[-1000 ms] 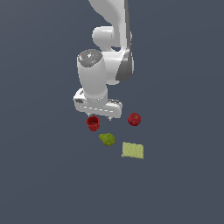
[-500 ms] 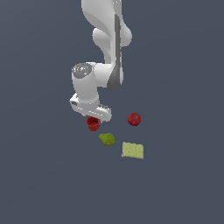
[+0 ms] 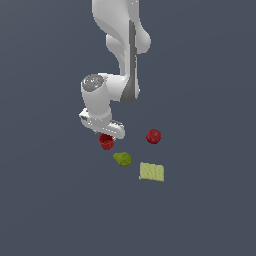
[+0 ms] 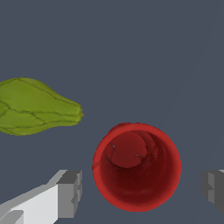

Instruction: Pick up a designated object from a clutter of objects.

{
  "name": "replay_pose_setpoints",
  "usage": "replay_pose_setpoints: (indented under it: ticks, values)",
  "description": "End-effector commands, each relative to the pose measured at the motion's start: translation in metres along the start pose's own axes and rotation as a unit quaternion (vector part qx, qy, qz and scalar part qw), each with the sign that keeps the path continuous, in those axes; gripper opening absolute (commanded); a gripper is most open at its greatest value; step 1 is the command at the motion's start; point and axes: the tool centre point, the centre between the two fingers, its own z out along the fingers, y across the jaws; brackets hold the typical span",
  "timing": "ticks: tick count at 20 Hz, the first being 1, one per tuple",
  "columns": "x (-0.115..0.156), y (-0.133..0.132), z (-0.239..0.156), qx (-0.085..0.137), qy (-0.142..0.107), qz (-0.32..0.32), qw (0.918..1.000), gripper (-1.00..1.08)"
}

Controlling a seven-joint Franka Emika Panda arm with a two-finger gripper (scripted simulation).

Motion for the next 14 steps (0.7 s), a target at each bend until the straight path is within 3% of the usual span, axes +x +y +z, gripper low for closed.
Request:
replay_pose_setpoints:
  ticks: [1,14]
  values:
    - [0.000,0.000,0.004,0.000,0.000,0.000,1.0000,1.00]
    - [-0.001,0.001,0.049,0.000,0.000,0.001,1.0000,1.00]
